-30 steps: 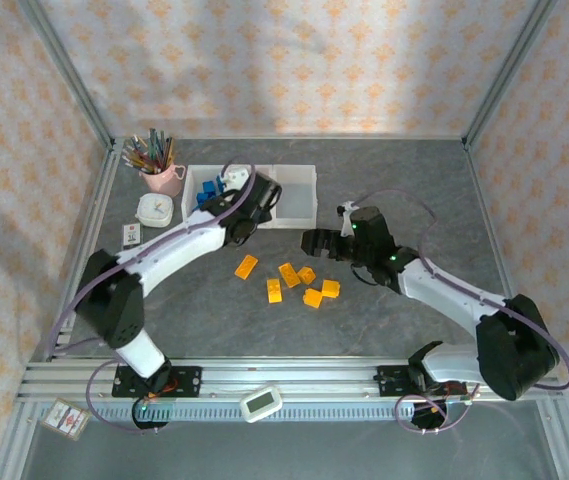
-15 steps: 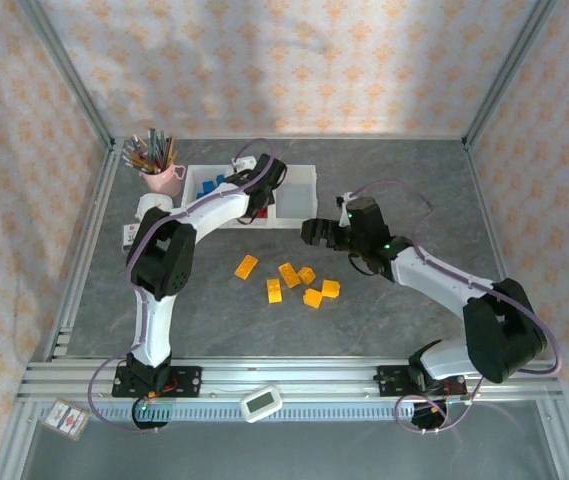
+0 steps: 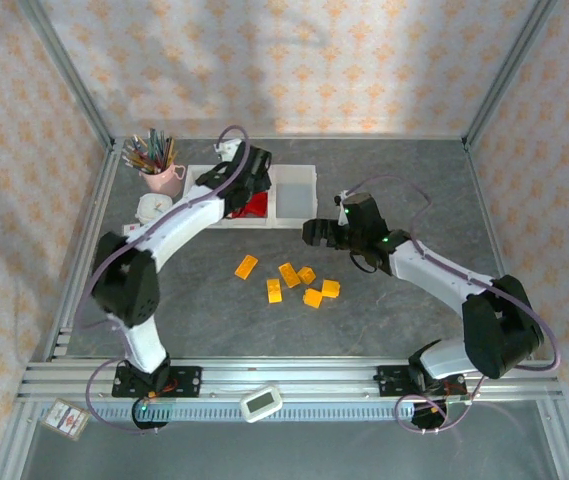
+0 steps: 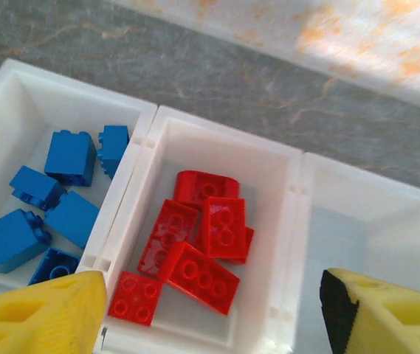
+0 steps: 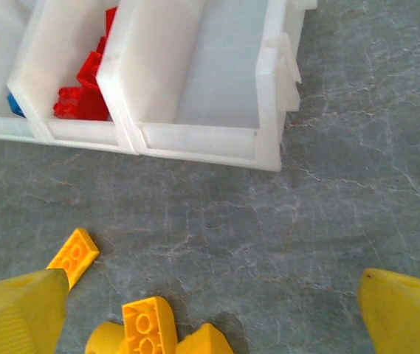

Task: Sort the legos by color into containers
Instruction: Pick up the lego from the center of the table.

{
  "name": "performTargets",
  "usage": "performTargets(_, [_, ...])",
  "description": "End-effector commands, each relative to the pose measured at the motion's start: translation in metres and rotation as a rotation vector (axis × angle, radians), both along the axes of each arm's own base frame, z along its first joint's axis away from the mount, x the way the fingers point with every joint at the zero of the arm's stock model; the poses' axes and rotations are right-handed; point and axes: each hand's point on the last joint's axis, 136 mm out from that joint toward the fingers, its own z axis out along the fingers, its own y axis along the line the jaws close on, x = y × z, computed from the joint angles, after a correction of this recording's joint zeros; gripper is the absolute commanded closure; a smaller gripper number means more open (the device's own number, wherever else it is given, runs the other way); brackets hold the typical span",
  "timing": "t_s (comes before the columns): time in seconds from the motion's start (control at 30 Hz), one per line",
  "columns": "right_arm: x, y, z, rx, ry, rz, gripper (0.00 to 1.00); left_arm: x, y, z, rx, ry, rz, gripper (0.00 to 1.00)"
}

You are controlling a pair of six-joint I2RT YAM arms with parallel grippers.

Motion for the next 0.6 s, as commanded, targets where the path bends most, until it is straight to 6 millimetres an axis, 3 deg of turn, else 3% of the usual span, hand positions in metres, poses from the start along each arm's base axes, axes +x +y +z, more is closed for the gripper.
performTargets(0.0, [-0.003, -0.001, 0.008, -0.064, -0.011, 0.019, 0.00, -0.030, -0.012, 0.003, -0.035, 0.004, -0.071, 0.18])
performTargets(0.13, [-0.013, 0.001, 0.003, -0.120, 0.014, 0.032, 0.00, -0.070, -0.014, -0.001, -0.044, 0.005, -0.100, 0.14])
performTargets(0.3, [-0.027, 0.018, -0.009, -0.190, 0.038, 0.092, 0.00, -0.116, -0.020, -0.021, -0.123, 0.032, -0.152, 0.06])
performTargets(0.43, [-0.033, 0.030, -0.019, -0.231, 0.055, 0.127, 0.01, -0.146, -0.024, -0.039, -0.171, 0.059, -0.195, 0.01])
performTargets(0.57, [-0.035, 0.043, -0.031, -0.291, 0.062, 0.158, 0.03, -0.168, -0.016, -0.057, -0.198, 0.076, -0.192, 0.01])
